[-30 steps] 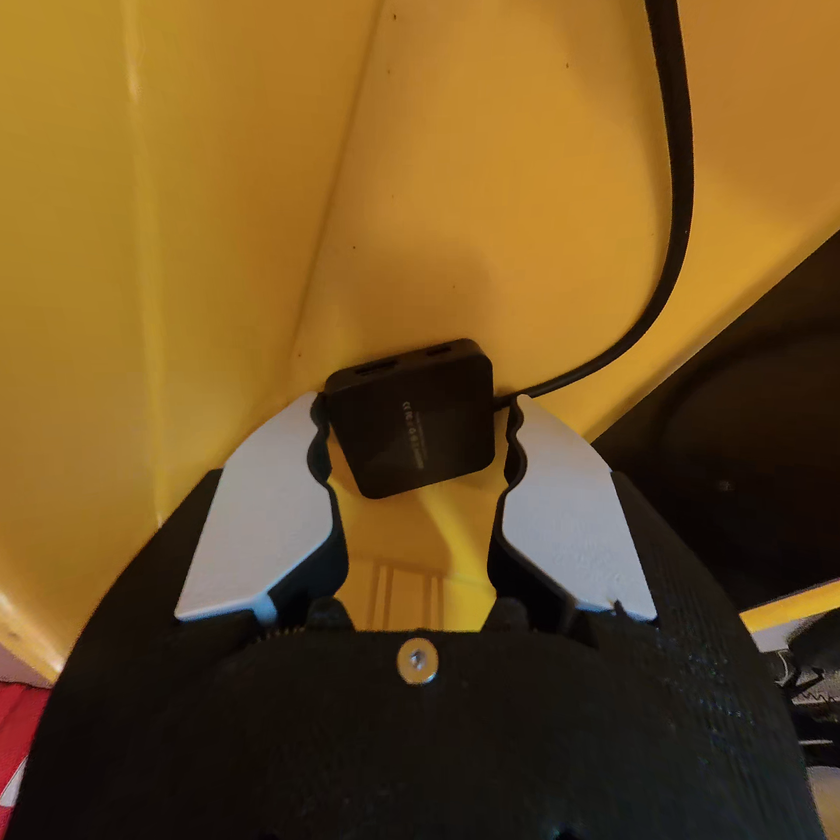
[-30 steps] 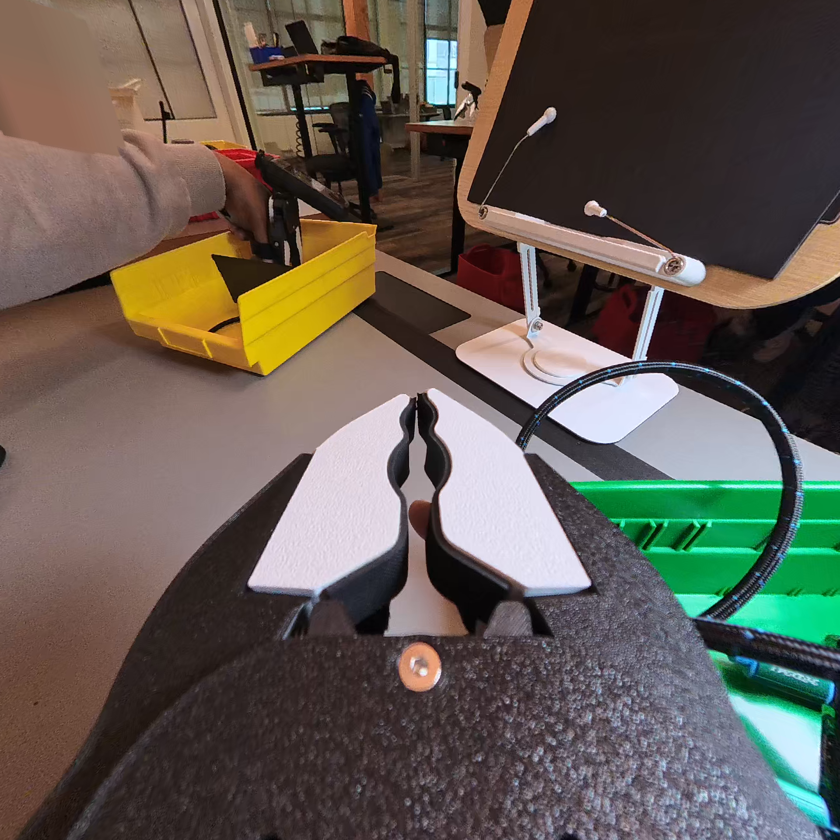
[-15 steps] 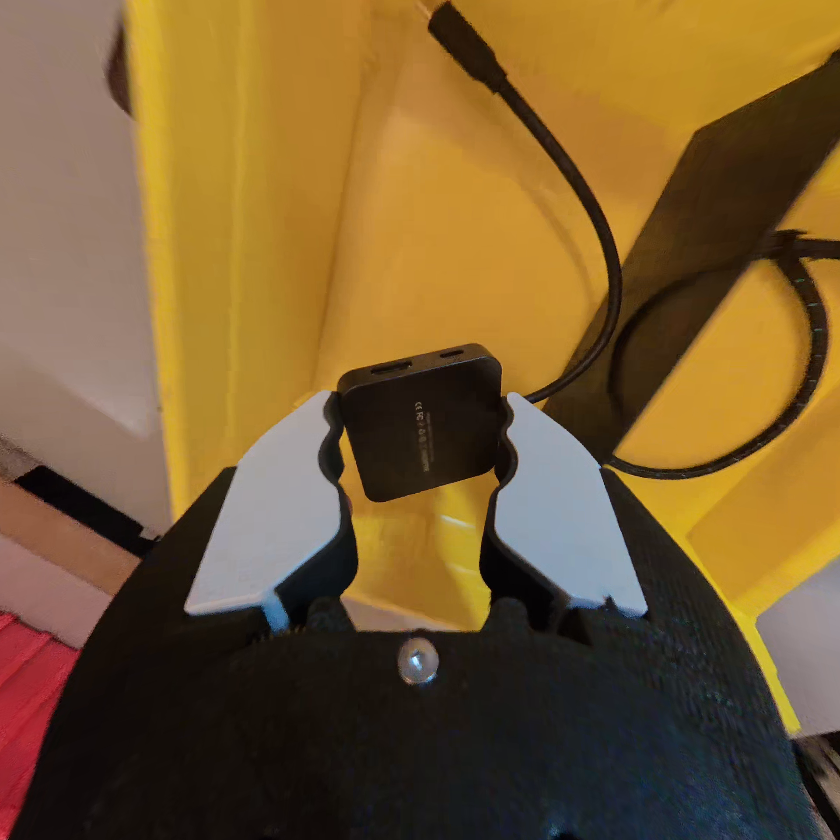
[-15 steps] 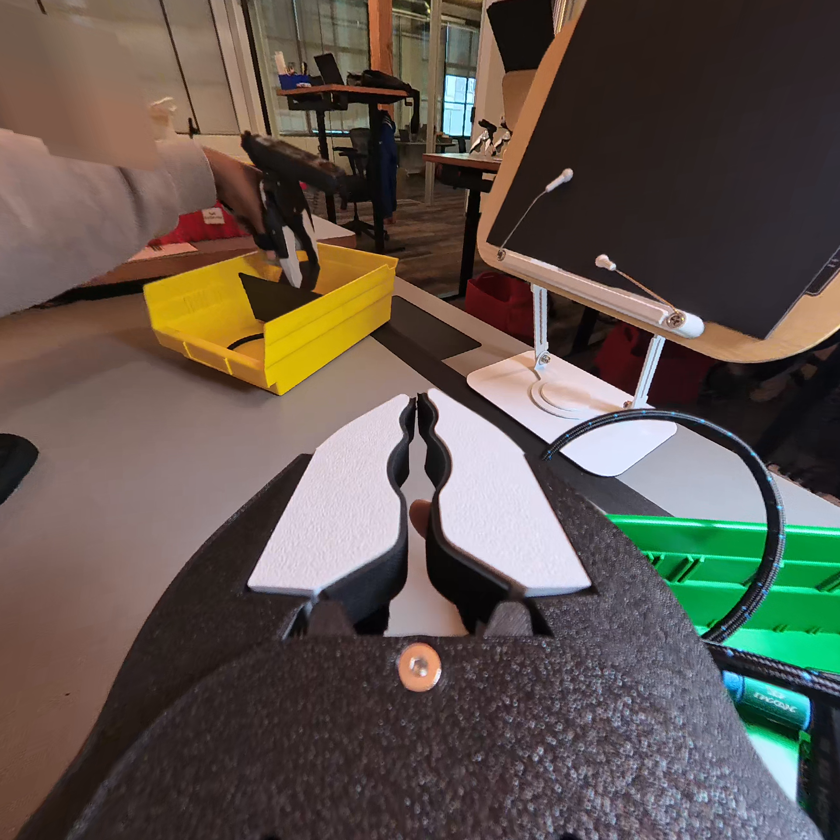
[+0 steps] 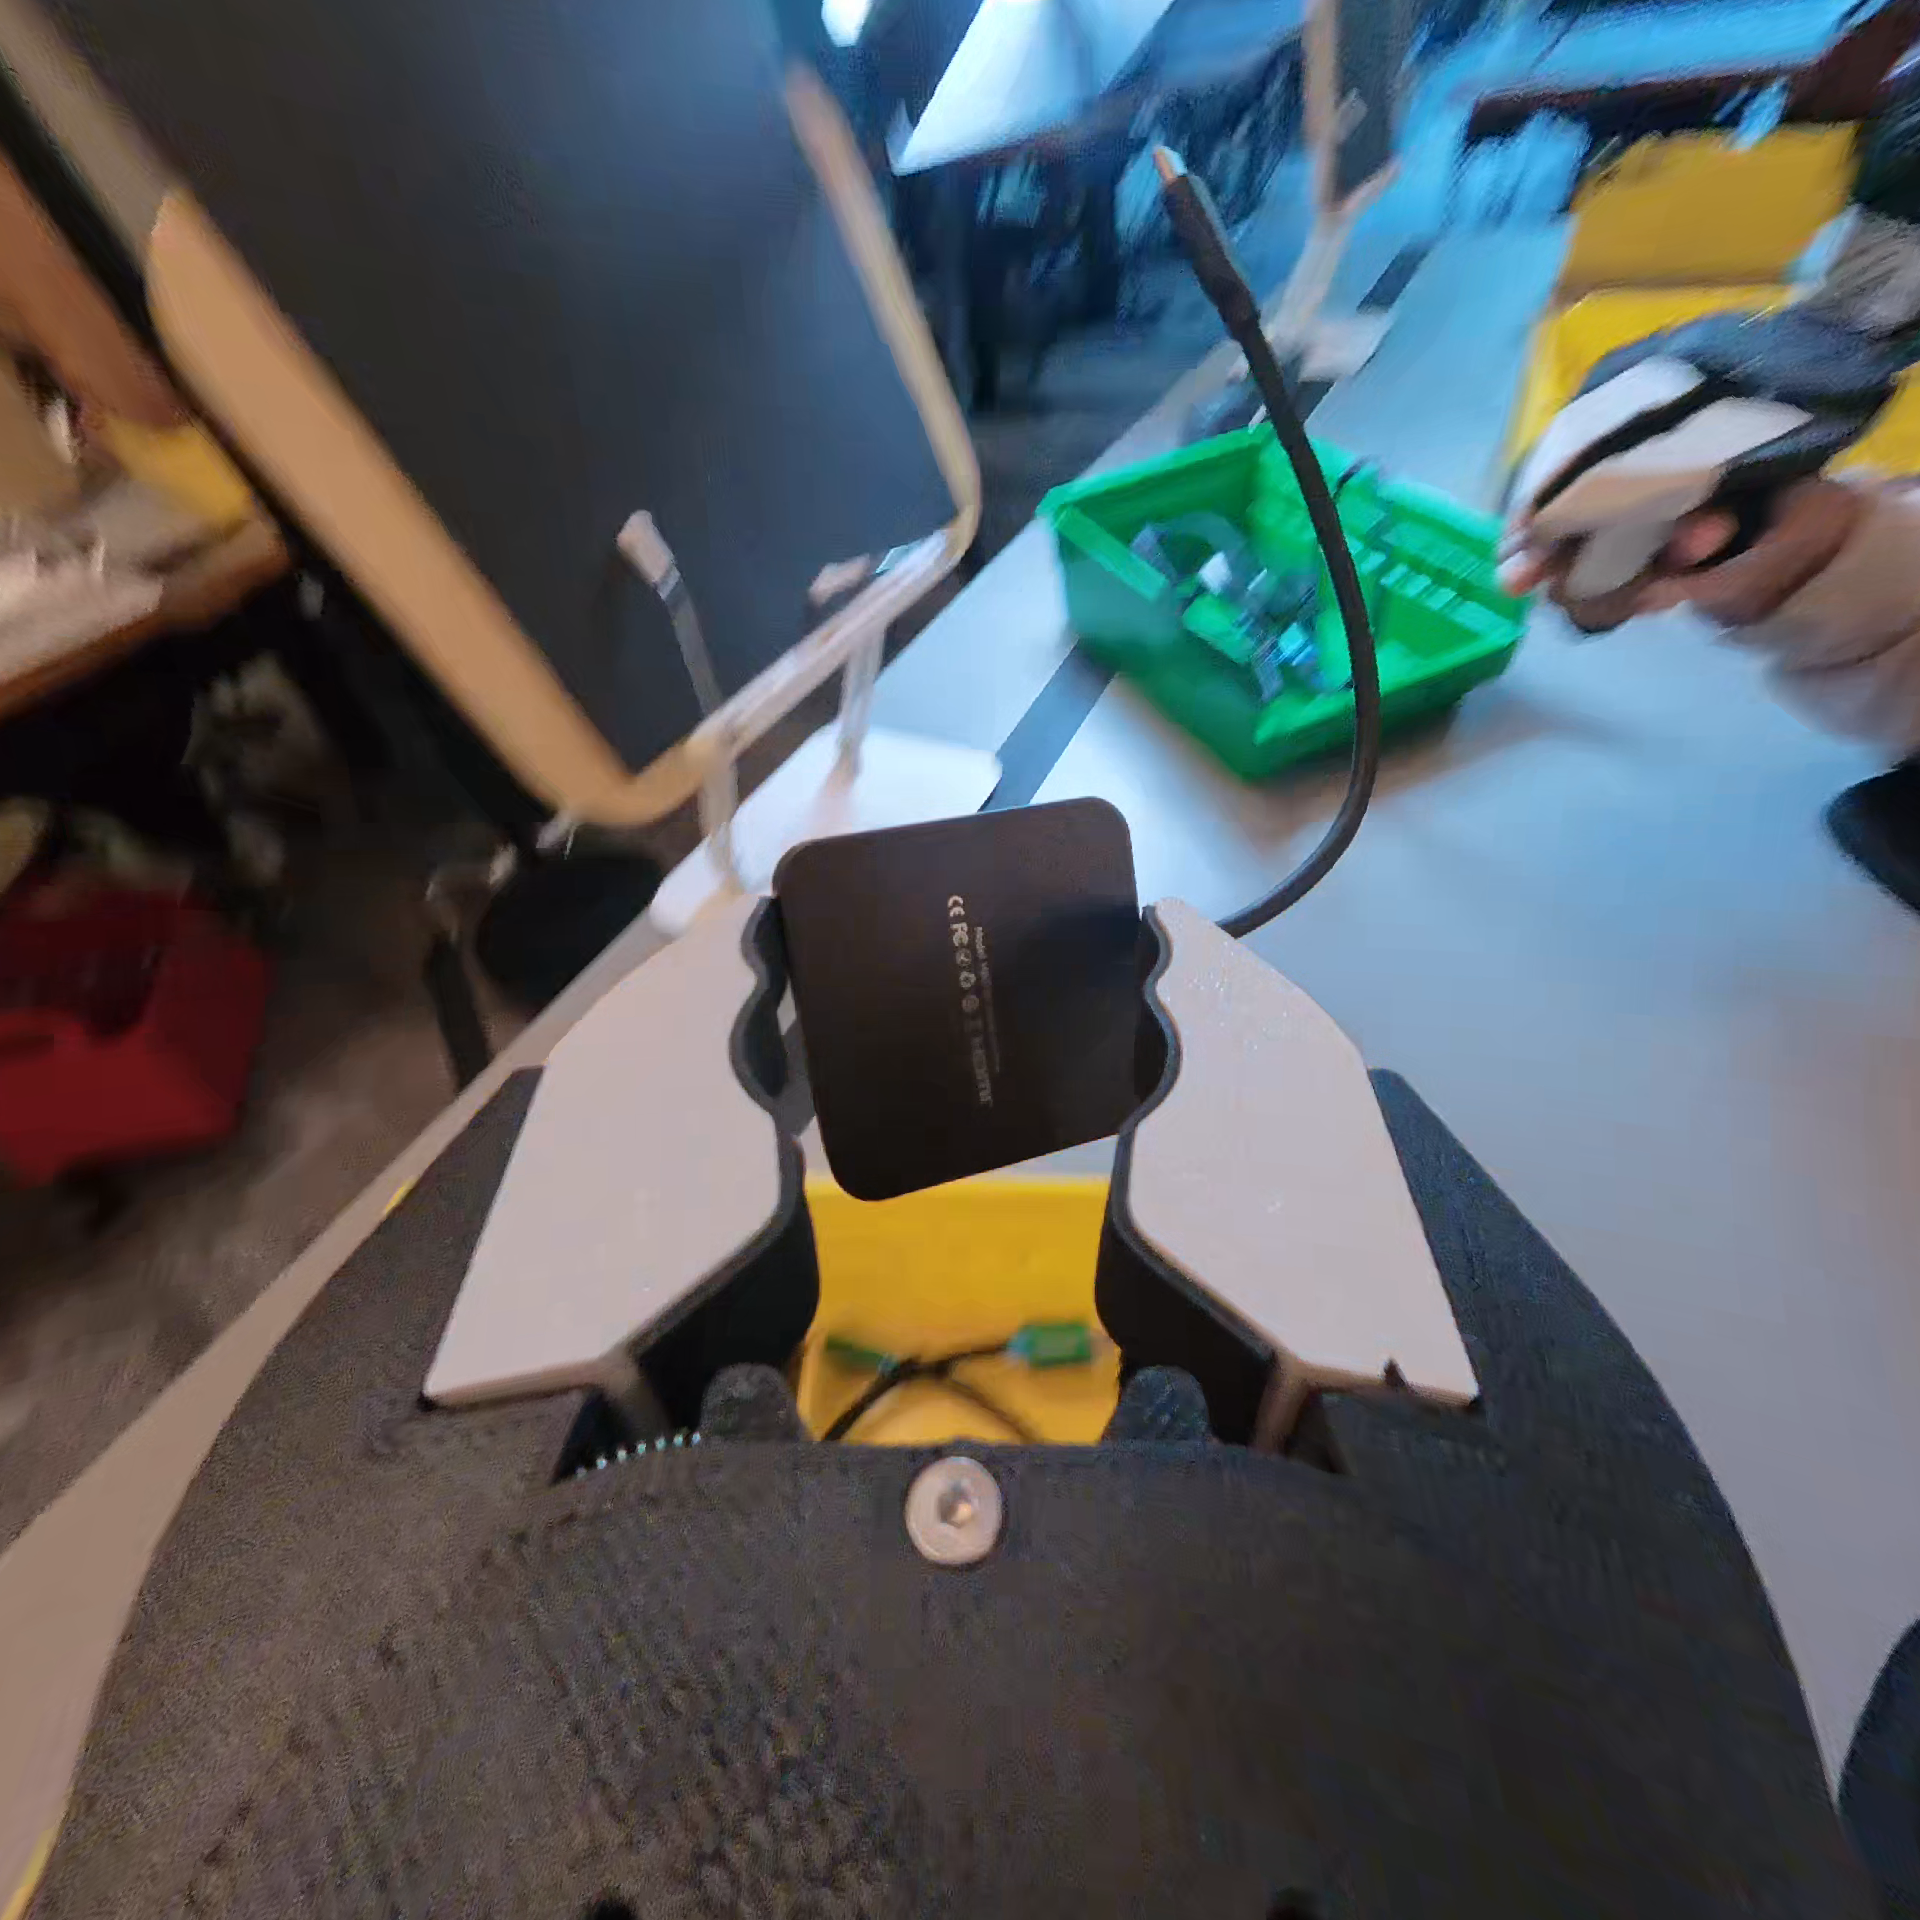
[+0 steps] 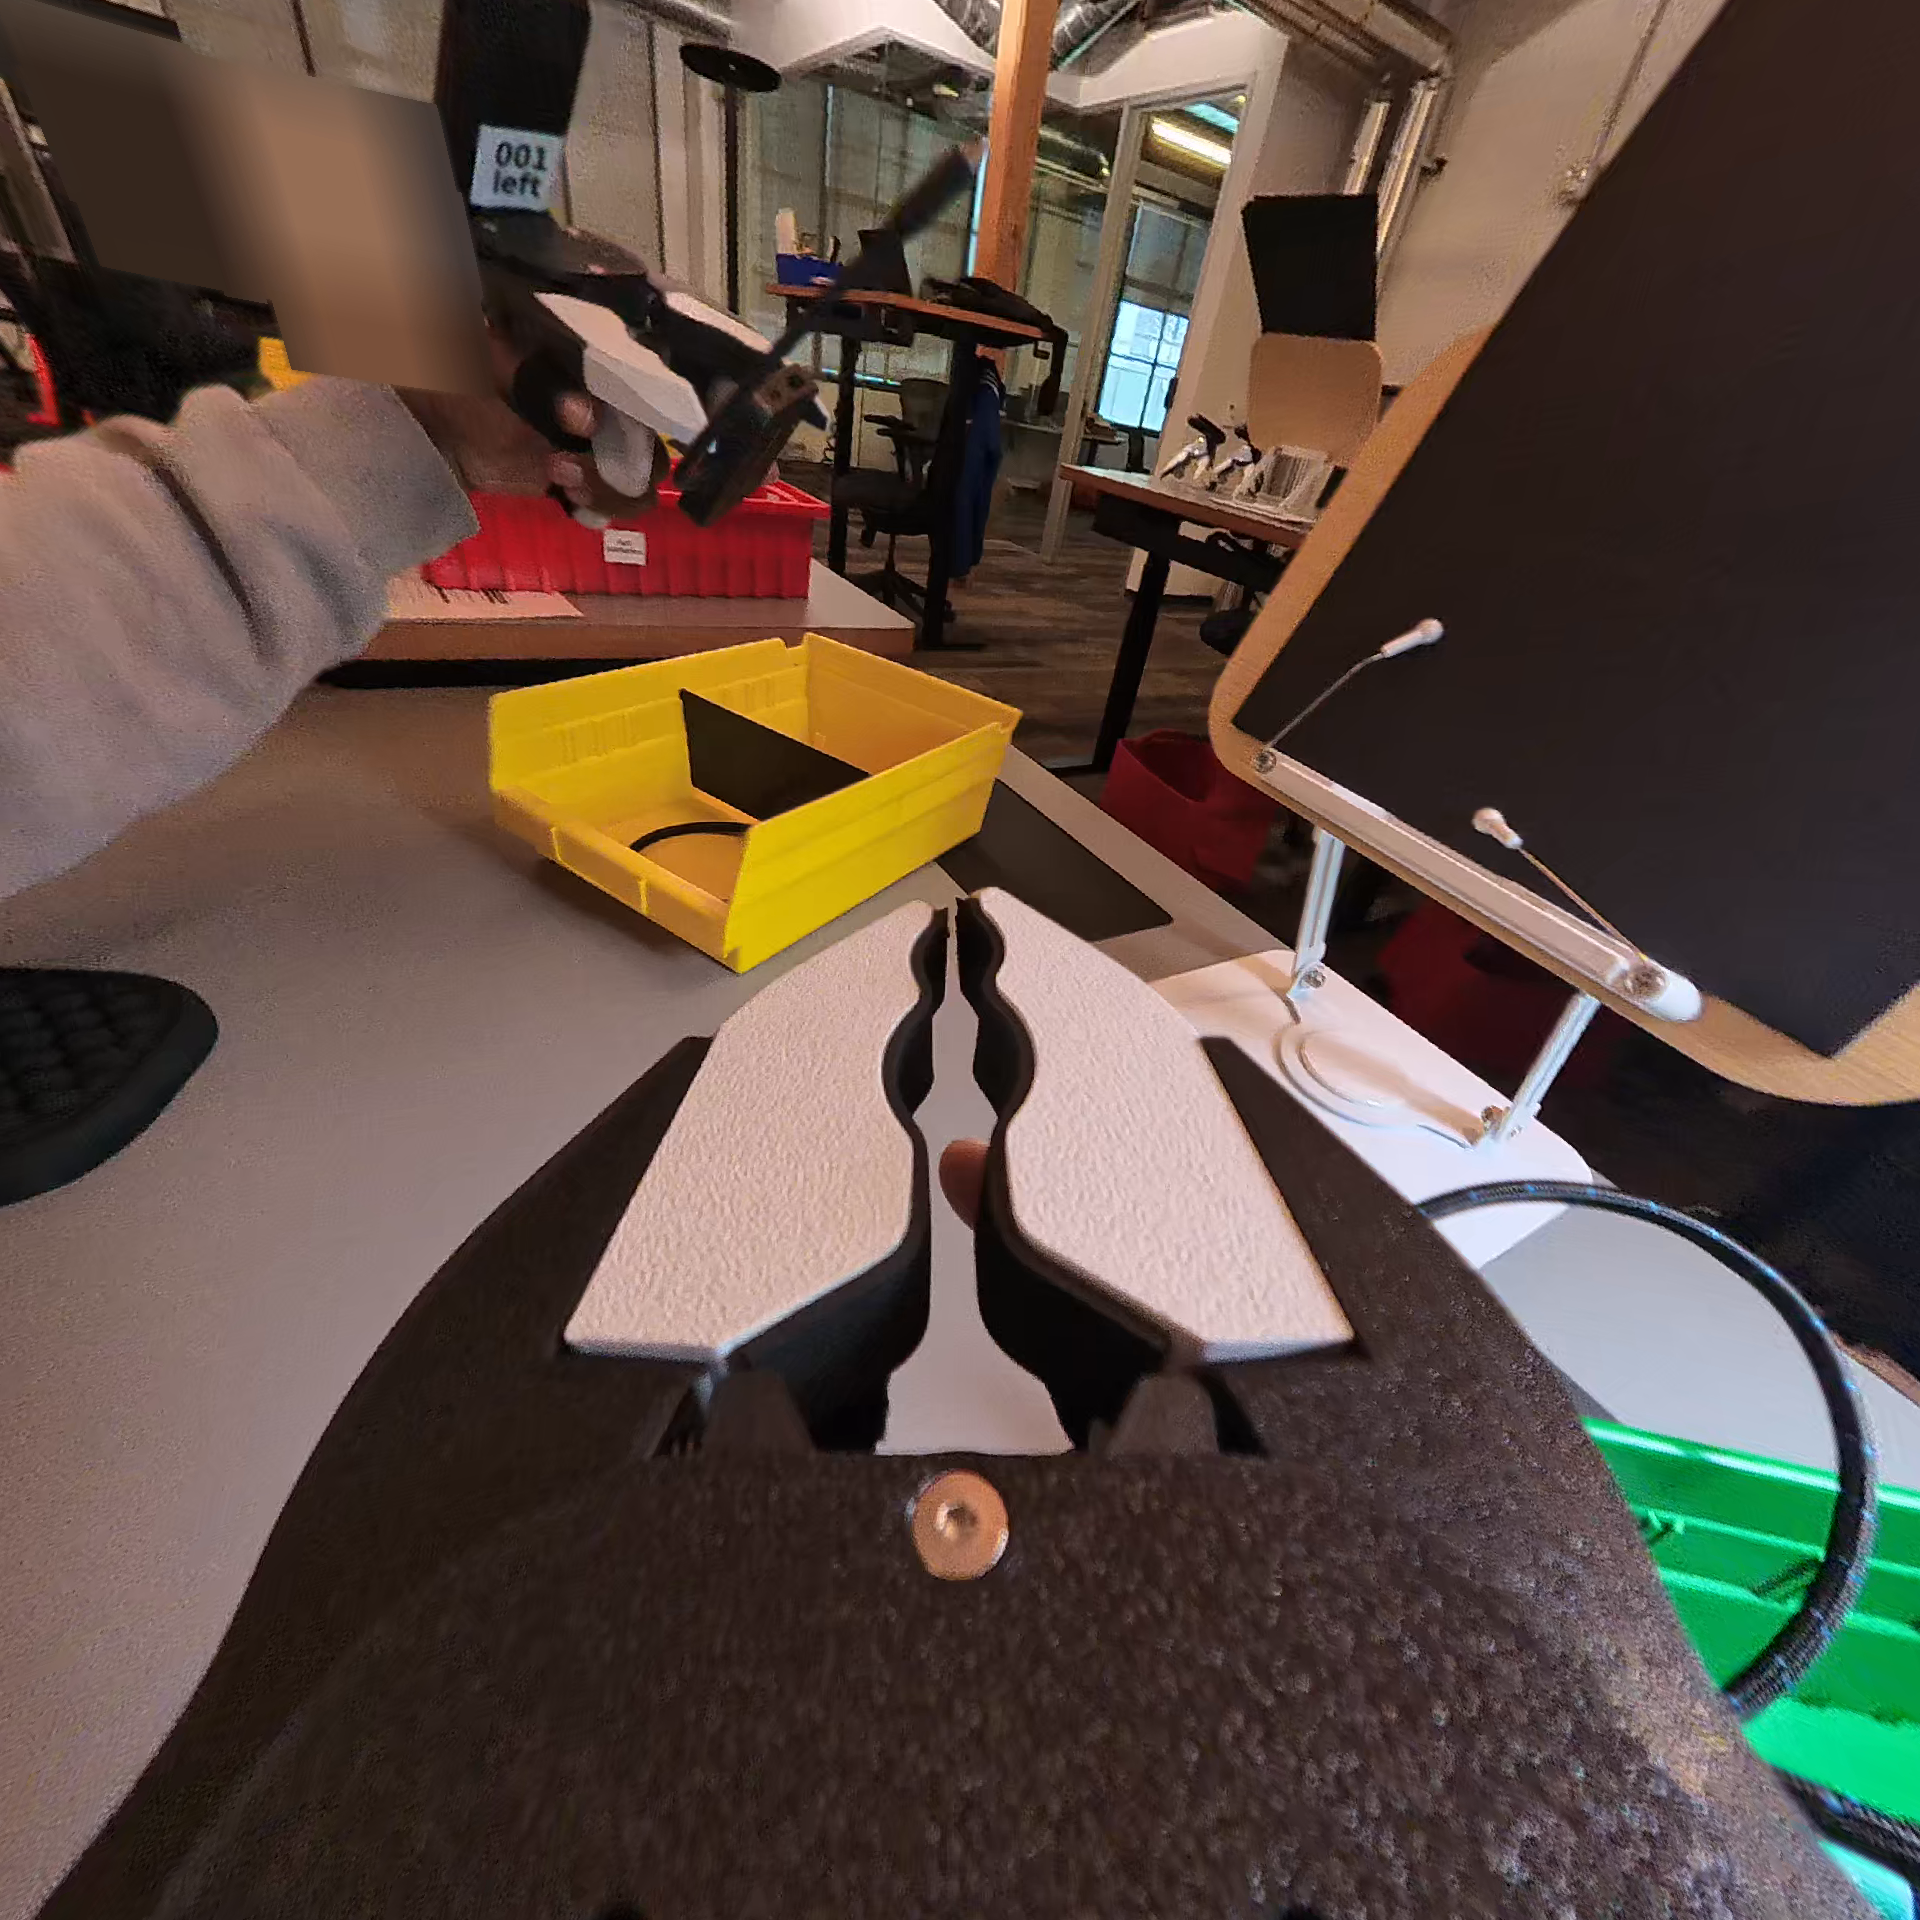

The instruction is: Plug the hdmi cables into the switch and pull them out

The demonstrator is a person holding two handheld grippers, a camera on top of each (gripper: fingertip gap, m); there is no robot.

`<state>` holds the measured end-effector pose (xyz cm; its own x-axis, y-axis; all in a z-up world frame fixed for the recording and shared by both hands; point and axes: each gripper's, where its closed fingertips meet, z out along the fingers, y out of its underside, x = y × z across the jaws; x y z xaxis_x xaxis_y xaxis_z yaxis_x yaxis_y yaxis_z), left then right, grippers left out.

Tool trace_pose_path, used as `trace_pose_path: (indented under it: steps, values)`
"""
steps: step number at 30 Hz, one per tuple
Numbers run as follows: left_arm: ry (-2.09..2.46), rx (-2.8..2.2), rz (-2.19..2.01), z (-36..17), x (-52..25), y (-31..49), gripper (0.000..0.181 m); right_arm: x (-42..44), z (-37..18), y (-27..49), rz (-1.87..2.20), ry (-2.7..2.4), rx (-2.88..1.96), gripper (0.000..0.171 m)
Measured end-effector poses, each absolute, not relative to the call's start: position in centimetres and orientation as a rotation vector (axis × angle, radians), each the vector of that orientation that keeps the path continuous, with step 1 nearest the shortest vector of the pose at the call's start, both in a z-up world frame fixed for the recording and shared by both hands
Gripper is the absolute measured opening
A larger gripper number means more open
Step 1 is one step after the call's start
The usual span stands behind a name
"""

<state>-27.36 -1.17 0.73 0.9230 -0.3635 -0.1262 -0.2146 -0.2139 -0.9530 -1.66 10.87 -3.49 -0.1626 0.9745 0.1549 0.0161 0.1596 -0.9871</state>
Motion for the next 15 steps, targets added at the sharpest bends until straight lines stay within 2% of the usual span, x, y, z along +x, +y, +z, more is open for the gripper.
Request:
trace_pose_path:
  steps: [4, 8, 11, 13, 15]
  values:
    - [0.508, -1.498, -0.269, 2.9, -18.6, -0.9, 0.065, -2.5, -2.6, 7.7, 1.247, -1.441, -0.956, 0.008]
    - [0.463, -1.336, -0.41, 4.5, -12.3, 1.3, 0.065, -4.1, -1.5, 3.7, 1.301, -1.449, -0.89, 0.031]
    - [0.476, -1.318, -0.306, 3.9, -9.1, 3.1, 0.065, -4.2, 1.0, 1.5, 1.557, -1.374, -0.901, 0.044]
    - [0.498, -1.342, -0.21, 2.9, -7.9, 3.8, 0.065, -4.0, 2.4, 2.0, 1.706, -1.296, -0.963, 0.048]
    - [0.508, -1.343, -0.135, 2.4, -7.4, 4.0, 0.065, -4.2, 2.0, 2.6, 1.689, -1.292, -1.011, 0.049]
